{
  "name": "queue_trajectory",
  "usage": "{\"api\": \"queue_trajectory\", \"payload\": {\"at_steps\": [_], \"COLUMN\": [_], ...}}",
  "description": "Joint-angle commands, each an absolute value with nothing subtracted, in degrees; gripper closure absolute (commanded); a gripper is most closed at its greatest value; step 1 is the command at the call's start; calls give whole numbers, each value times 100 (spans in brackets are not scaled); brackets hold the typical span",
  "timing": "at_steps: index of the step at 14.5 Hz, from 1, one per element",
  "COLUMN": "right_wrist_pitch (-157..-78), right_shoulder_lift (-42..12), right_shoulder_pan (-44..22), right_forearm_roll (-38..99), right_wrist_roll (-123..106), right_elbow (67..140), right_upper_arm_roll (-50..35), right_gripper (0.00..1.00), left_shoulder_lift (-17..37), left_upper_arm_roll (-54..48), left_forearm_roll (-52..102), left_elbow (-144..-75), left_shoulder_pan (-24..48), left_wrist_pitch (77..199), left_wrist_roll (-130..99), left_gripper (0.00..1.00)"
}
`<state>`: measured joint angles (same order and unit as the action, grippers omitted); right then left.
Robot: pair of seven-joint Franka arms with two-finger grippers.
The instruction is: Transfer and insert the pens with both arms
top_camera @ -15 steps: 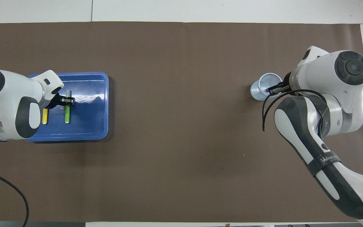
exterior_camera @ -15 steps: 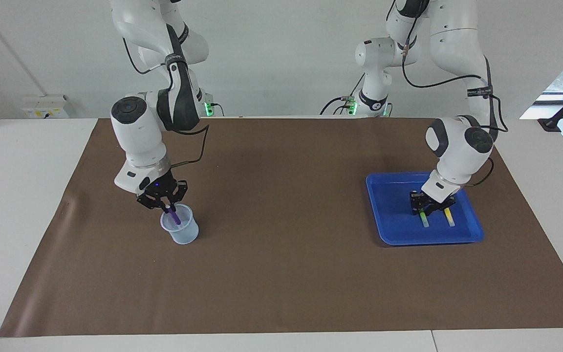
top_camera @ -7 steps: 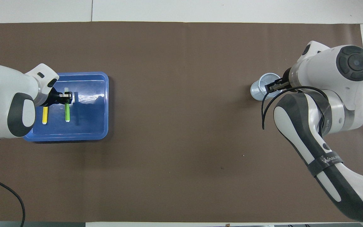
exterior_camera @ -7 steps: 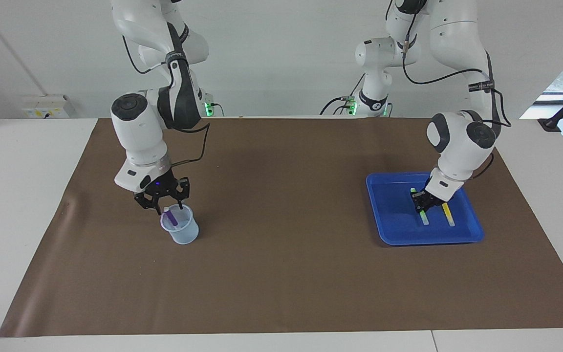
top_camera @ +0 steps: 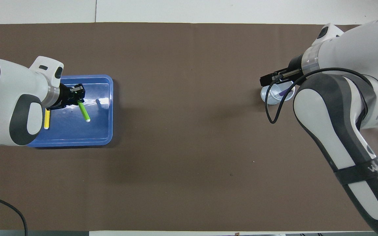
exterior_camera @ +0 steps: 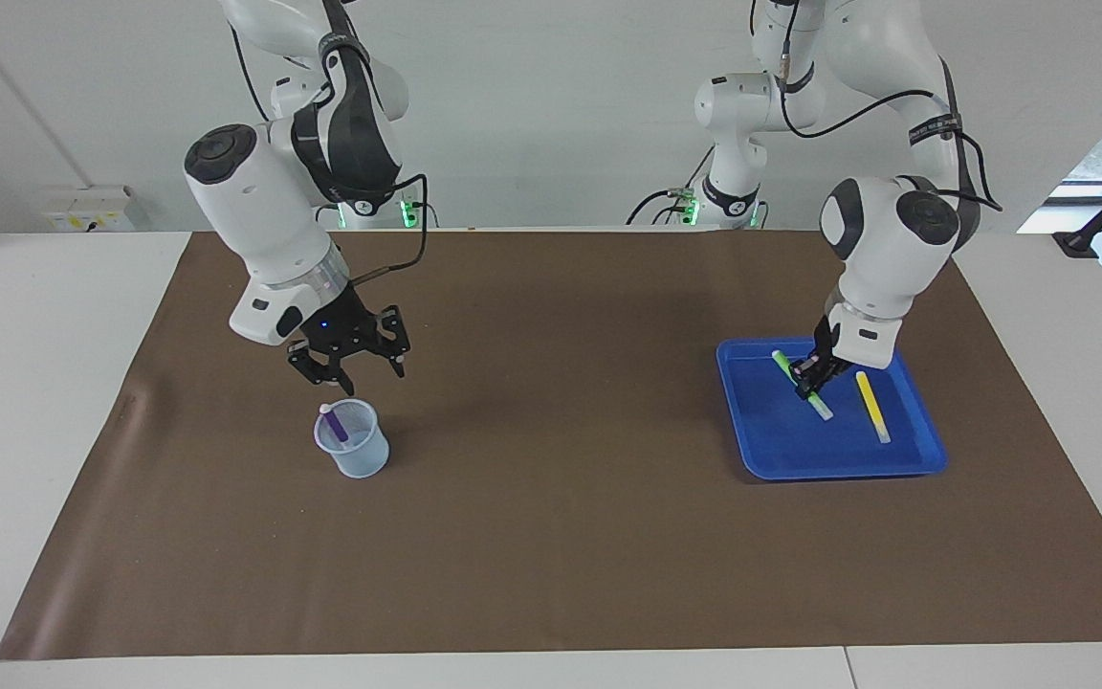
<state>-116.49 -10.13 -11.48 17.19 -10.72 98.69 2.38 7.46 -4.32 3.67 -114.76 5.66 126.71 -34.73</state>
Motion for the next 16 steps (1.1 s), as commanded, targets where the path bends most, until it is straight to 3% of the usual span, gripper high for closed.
{"api": "queue_trajectory", "payload": {"at_steps": [1, 5, 9, 12, 16], "right_wrist_pitch": [-11575, -11575, -11759, -12434, -12850], "right_shoulder_lift": [-1081, -1072, -959, -695, -580], "right_shoulder_pan": [-1125, -1230, -1388, -1721, -1934], "right_forearm_roll": [2441, 3794, 4928, 5929, 6301], "right_wrist_roll": [-548, 306, 729, 729, 729], "right_elbow": [9791, 9800, 10115, 10817, 11136], "right_upper_arm_roll": [194, 167, 167, 141, 141], "right_gripper": [27, 17, 17, 17, 20], "left_shoulder_lift": [756, 800, 905, 1019, 1081], "left_upper_arm_roll": [-378, -378, -378, -369, -369], "left_forearm_roll": [1035, 1800, 2459, 3048, 3287], "left_elbow": [-11329, -11259, -11040, -10723, -10679], "left_shoulder_pan": [931, 1414, 2011, 2346, 2802], "left_wrist_pitch": [12524, 12865, 13297, 13499, 14227], "left_wrist_roll": [-4935, -6018, -7020, -7610, -8260], "left_gripper": [100, 100, 100, 100, 100]}}
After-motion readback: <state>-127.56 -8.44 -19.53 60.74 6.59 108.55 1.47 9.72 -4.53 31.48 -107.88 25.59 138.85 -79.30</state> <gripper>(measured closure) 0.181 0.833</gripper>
